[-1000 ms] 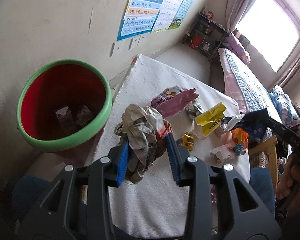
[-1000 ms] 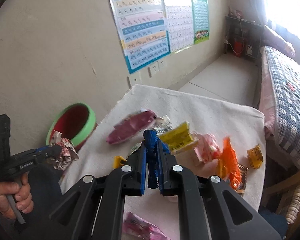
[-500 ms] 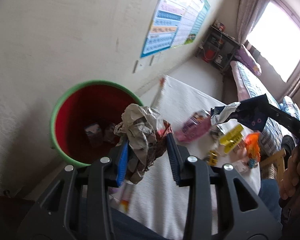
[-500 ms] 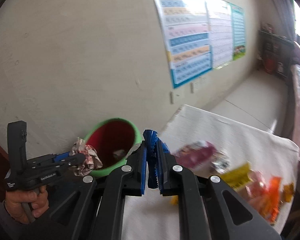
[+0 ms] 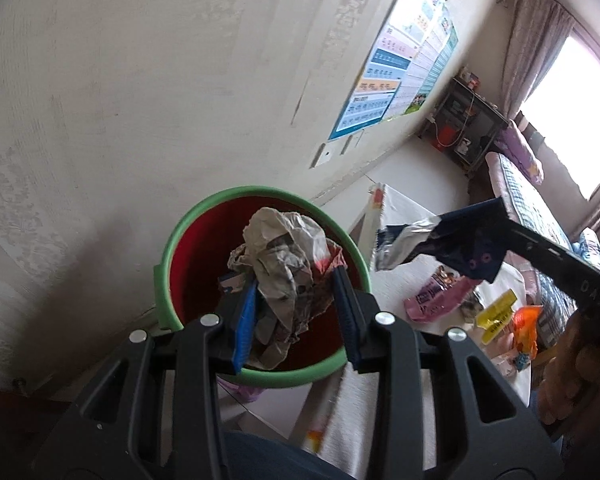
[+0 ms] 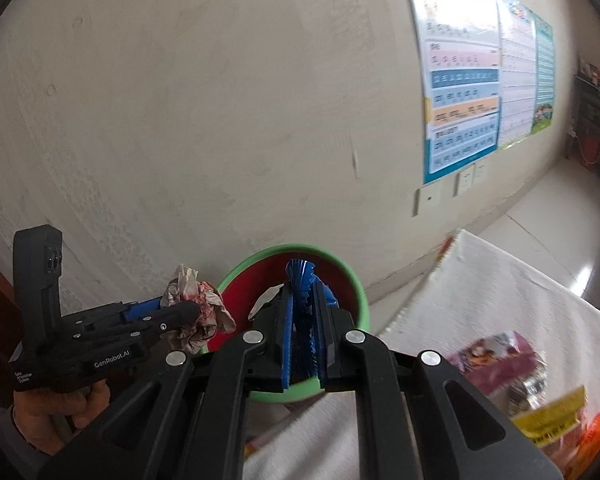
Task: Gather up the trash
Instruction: 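Carry the paper ball and blue wrapper to the red bin and release both, then move both tools back over the remaining wrappers on the table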
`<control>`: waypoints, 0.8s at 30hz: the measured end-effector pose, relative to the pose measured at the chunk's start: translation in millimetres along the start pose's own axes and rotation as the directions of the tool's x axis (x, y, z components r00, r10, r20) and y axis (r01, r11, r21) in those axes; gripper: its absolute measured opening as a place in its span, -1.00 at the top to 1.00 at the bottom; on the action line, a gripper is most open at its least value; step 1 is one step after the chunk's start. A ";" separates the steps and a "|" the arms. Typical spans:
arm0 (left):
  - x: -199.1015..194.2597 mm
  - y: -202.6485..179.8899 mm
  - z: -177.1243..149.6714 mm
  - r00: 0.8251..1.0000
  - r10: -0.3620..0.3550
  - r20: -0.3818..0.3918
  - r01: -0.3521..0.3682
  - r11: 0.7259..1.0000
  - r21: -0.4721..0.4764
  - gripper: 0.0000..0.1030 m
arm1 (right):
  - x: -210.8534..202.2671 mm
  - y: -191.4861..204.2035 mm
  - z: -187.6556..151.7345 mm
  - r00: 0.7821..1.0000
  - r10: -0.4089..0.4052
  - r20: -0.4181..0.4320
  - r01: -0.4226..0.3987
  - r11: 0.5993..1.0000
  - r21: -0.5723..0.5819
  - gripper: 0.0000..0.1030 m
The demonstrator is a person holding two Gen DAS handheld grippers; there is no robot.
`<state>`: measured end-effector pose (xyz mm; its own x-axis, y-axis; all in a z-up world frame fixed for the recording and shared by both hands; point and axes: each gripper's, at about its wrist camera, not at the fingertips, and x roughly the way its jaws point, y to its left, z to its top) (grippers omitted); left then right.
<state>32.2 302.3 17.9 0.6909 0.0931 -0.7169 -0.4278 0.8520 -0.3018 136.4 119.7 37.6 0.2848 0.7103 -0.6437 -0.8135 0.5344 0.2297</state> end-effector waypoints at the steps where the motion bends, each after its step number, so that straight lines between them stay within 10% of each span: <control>1: 2.0 3.2 1.1 1.000 0.000 -0.002 0.000 1.000 -0.005 0.32 | 4.4 2.0 -0.5 1.000 0.000 -0.006 0.000 1.000 -0.005 0.82; 10: 19.4 26.6 2.3 1.000 0.016 -0.014 -0.016 0.999 -0.051 0.06 | 60.2 7.4 0.7 0.994 0.006 -0.105 -0.009 0.999 -0.032 0.73; 15: 13.8 40.3 -3.3 0.999 0.039 0.015 -0.037 0.994 -0.100 -0.49 | 67.0 6.6 -2.3 0.993 0.014 -0.114 -0.018 0.999 -0.033 0.05; 24: -0.6 35.6 -14.4 0.999 0.051 0.019 -0.049 0.993 -0.108 -0.89 | 39.3 -7.3 -16.2 0.996 -0.032 -0.088 0.033 0.999 0.011 -0.79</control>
<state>8.2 325.1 -1.4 0.6794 0.1464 -0.7190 -0.5213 0.7858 -0.3327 145.3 136.3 -1.2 0.2648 0.6502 -0.7121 -0.7979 0.5624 0.2168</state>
